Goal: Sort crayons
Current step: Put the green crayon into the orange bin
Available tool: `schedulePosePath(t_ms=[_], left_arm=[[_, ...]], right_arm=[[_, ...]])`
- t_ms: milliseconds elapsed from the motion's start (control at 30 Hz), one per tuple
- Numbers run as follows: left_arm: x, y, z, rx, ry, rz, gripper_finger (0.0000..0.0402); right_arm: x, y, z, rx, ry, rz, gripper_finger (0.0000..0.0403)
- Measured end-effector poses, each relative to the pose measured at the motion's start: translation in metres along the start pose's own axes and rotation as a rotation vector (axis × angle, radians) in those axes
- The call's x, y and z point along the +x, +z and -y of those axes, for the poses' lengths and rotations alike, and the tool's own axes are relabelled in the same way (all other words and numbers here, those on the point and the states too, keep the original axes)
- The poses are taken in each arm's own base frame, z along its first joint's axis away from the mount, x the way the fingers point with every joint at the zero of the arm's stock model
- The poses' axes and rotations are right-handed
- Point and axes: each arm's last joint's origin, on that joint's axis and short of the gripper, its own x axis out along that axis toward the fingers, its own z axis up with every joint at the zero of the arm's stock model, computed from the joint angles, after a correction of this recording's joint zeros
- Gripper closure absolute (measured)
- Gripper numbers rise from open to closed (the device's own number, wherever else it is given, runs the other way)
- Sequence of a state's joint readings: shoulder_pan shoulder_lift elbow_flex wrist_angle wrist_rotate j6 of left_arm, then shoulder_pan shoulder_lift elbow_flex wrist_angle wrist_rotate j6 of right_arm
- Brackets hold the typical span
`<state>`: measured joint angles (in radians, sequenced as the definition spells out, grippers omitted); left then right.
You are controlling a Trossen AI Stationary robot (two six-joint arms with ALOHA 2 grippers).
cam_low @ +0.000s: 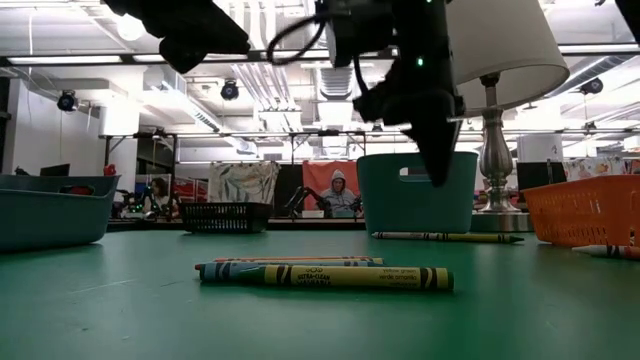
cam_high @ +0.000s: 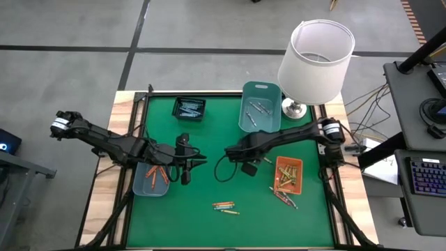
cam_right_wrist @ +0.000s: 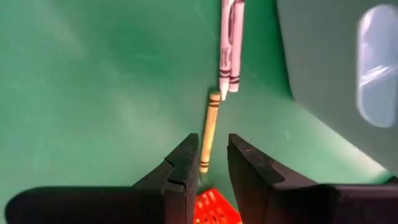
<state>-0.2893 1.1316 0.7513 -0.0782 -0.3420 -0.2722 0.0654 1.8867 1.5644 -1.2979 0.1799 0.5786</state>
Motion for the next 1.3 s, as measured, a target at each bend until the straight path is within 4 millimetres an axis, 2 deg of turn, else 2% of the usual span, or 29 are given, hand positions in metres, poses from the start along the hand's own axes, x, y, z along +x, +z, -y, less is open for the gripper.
schedulePosePath(t_ms=[700,1067,1300], left_arm=[[0.000,0.000,0.000,0.001,0.000,-0.002,0.0348],[0.000,0.000,0.000,0.001,0.001,-0.002,0.0348],[0.000,-0.001,0.000,0.001,0.001,-0.003,0.0348]], right_arm=[[0.036,-0.016,0.002,-0.098,-0.069,-0.124,0.0327],[0.040,-0.011,0.002,-0.067,-0.045,-0.086,0.0255],[0.051,-0.013,0.000,-0.060,-0.038,-0.065,0.0252]])
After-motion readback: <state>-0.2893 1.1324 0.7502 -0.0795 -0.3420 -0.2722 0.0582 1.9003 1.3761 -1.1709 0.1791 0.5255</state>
